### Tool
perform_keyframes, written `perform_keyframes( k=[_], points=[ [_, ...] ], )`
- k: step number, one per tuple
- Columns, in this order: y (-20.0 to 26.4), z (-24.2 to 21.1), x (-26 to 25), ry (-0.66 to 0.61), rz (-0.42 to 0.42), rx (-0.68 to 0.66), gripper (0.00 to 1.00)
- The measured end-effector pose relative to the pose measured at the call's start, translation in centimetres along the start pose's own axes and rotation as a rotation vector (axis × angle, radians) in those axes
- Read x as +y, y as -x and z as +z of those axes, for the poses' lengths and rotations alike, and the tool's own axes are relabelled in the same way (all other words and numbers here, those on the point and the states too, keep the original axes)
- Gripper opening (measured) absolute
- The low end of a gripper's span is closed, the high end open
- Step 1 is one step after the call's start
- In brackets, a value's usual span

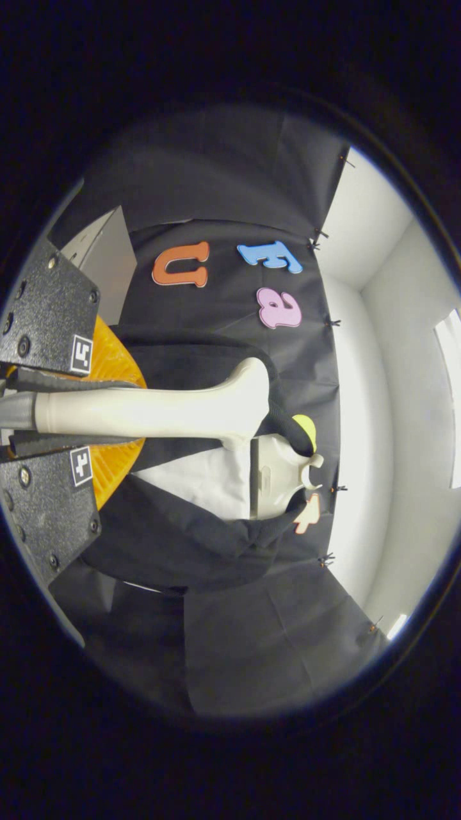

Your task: Iron the clothes twice with a garment steamer, once on the left side and once on the right side.

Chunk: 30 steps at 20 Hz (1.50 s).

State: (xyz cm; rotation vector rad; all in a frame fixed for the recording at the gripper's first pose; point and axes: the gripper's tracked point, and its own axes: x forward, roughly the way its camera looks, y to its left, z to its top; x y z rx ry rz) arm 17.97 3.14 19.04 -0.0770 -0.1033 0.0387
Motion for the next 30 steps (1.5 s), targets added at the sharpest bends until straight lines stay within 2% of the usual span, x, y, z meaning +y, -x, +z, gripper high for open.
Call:
perform_keyframes(
  k=[8,18,30],
  points=[
    [2.1,-5.5,-1.1,0.006,0.039,0.087,0.28],
    [5.4,-13.3,-0.8,0.022,-0.038,0.199,0.28],
    [8.1,-25.1,0.3,0.052,-0.133,0.344,0.28]
  ],
)
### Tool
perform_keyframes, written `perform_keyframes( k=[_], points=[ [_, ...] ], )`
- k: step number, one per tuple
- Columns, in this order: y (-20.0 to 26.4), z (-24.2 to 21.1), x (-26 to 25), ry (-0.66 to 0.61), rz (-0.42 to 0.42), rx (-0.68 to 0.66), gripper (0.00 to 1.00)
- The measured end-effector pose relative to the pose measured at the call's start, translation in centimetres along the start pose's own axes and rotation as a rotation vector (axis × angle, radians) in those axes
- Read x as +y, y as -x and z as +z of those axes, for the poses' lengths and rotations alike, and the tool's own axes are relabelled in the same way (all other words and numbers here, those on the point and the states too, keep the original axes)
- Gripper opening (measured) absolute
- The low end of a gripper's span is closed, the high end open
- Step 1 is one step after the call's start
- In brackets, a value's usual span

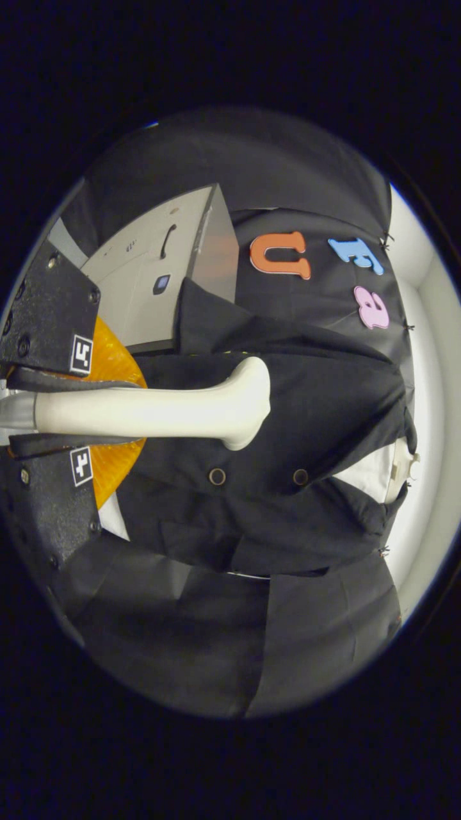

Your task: Iron the clothes twice with a garment steamer, once on the left side and once on the right side.

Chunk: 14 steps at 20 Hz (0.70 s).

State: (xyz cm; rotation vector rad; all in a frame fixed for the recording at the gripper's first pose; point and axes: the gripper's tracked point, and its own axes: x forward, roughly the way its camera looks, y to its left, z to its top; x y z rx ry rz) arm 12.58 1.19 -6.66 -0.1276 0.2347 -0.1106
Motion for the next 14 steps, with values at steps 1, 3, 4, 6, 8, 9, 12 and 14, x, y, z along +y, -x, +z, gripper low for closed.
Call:
perform_keyframes(
  k=[1,3,4,6,8,9,12,14],
  points=[
    [-0.1,-0.7,-0.1,0.004,-0.008,0.001,0.28],
    [0.0,-1.8,-0.1,0.005,-0.022,0.007,0.28],
    [-0.1,-2.5,-0.1,0.003,-0.025,0.013,0.28],
    [-0.2,-3.7,-0.1,0.017,-0.034,0.022,0.28],
    [-0.2,-4.9,0.0,0.013,-0.033,0.039,0.28],
    [-0.2,-5.6,0.1,0.010,-0.034,0.049,0.28],
    [-0.3,-7.8,-0.2,0.050,-0.052,0.079,0.28],
    [-0.2,-9.7,-0.4,0.057,-0.053,0.112,0.28]
  ],
)
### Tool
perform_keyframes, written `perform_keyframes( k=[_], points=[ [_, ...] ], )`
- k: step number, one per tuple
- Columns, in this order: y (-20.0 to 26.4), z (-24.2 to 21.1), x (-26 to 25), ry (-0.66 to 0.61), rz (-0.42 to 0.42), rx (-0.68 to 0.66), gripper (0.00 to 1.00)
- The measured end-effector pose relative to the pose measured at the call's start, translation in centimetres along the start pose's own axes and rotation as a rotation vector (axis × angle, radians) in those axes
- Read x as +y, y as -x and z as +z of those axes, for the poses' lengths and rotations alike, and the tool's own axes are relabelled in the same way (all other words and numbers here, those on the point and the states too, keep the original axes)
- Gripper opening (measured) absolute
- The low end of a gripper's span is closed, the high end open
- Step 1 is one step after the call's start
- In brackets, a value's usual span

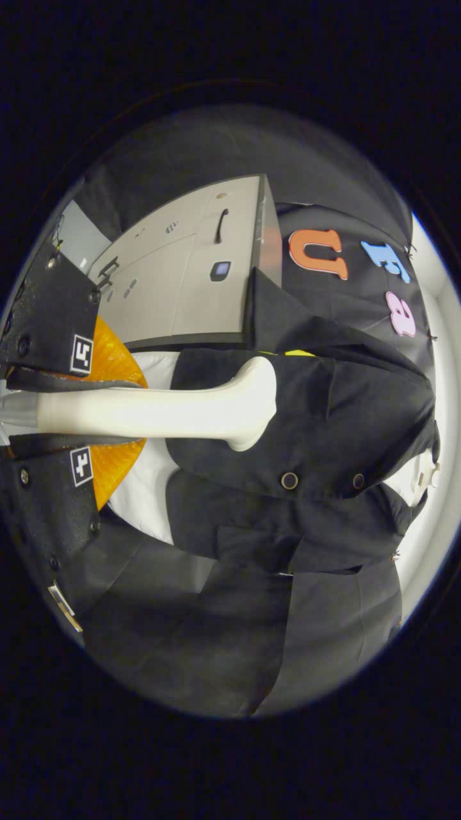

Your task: Iron the clothes twice with a garment steamer, once on the left side and once on the right side.

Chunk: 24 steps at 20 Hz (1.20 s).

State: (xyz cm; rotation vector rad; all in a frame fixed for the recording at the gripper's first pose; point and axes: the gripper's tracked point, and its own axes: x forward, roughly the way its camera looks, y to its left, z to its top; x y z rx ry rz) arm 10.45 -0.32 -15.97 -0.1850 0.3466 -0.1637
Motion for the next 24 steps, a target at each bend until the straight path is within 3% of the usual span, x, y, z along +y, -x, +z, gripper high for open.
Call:
perform_keyframes(
  k=[15,19,24],
  points=[
    [0.0,-10.8,-1.8,0.067,0.021,0.201,0.28],
    [2.1,-6.7,-3.3,0.026,0.036,0.107,0.28],
    [5.3,2.9,-7.6,-0.070,0.018,-0.074,0.28]
  ],
)
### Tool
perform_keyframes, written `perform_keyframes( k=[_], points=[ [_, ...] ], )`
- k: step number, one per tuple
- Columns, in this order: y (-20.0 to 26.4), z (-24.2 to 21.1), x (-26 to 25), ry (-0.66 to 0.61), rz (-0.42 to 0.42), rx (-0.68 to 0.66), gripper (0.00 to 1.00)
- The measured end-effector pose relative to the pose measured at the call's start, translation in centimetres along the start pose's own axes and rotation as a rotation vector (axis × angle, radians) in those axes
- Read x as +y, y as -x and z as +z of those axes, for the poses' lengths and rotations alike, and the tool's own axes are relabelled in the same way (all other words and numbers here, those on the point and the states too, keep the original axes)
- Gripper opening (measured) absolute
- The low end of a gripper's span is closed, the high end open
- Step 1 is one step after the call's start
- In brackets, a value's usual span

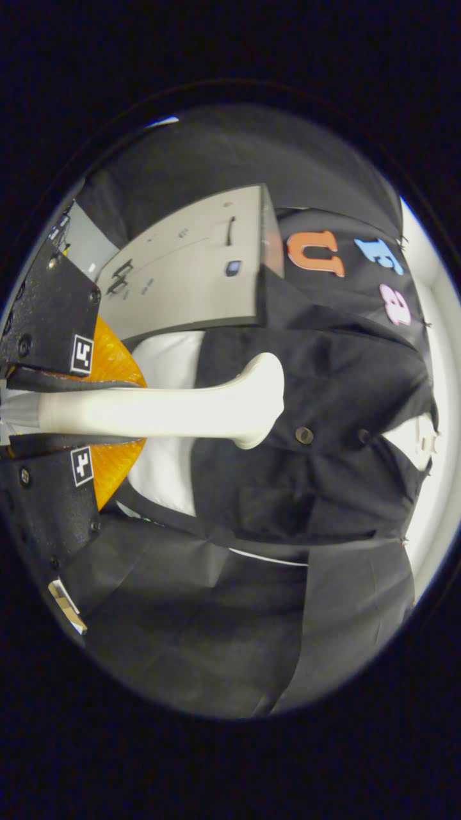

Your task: Iron the clothes twice with a garment steamer, once on the left side and once on the right side.

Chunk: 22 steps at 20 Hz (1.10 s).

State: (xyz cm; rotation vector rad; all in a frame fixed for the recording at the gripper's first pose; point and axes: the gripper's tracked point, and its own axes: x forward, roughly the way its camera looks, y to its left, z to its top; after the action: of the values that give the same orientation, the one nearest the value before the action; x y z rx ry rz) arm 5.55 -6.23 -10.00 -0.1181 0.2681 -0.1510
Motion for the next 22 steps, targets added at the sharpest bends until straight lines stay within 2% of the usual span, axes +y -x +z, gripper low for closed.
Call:
perform_keyframes(
  k=[4,10,15,19,22],
  points=[
    [1.1,8.4,-3.5,-0.060,-0.011,-0.134,0.28],
    [-0.2,19.6,-8.9,-0.124,-0.036,-0.309,0.28],
    [-1.6,26.3,-11.3,-0.148,-0.022,-0.394,0.28],
    [-2.2,31.9,-13.3,-0.142,-0.051,-0.487,0.28],
    [-3.1,34.8,-13.8,-0.134,-0.062,-0.504,0.28]
  ],
)
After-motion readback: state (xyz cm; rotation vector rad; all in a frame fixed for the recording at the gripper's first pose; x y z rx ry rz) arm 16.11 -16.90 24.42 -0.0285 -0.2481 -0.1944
